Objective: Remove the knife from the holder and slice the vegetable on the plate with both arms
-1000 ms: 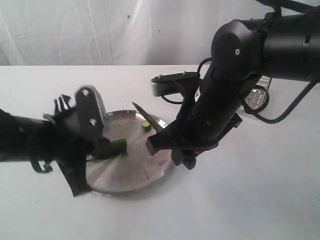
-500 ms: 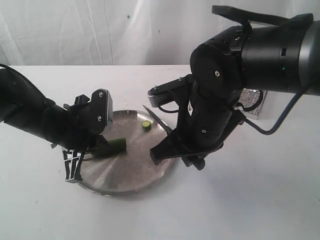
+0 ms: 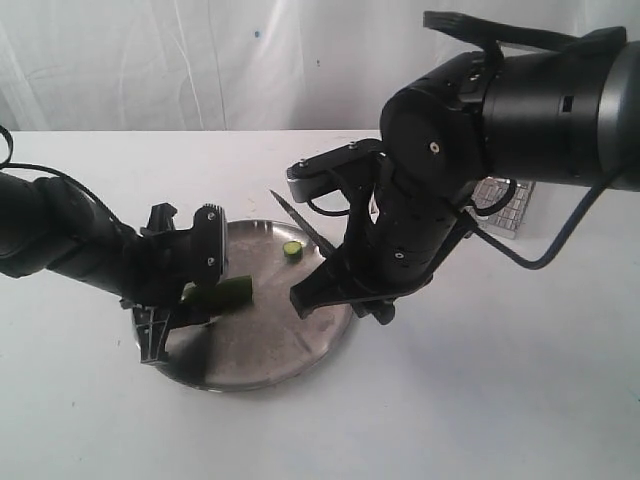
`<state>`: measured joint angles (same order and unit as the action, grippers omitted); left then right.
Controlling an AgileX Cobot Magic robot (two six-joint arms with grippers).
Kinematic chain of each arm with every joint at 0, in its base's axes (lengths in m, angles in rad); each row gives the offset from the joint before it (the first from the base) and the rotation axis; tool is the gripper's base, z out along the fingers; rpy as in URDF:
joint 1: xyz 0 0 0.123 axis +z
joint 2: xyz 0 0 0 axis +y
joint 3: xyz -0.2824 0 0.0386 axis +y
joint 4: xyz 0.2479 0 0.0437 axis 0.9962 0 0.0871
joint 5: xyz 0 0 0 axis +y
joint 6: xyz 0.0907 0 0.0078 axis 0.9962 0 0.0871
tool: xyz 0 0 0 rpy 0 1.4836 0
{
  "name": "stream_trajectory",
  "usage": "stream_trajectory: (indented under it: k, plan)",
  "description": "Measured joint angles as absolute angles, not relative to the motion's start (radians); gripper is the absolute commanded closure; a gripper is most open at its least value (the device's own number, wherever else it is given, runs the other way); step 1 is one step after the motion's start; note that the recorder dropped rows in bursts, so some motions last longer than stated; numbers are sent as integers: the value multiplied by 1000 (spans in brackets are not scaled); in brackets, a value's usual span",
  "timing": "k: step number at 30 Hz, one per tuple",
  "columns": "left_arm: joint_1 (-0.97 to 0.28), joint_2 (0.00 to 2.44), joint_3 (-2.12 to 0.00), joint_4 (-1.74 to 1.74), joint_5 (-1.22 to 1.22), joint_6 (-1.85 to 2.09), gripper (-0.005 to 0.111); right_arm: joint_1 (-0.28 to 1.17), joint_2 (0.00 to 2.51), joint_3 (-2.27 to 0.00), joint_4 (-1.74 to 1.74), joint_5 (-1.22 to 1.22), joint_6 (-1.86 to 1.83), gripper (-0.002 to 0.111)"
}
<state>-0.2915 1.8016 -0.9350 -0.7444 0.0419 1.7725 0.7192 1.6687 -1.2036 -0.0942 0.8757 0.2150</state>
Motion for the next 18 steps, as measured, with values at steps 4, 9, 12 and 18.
stream_trajectory:
  k: [4,9,12,18]
  plan:
    - [-291,1825,-952,-744,40,1772,66,719,1669,-1204,-94,876,215,108]
    - [-291,1830,-957,-744,30,1757,106,719,1669,-1204,-94,876,215,108]
    - [-291,1831,-960,-744,28,1727,107,719,1669,-1202,-92,875,215,108]
    - [-291,1835,-1019,-760,82,1547,107,719,1669,-1200,-92,875,203,108]
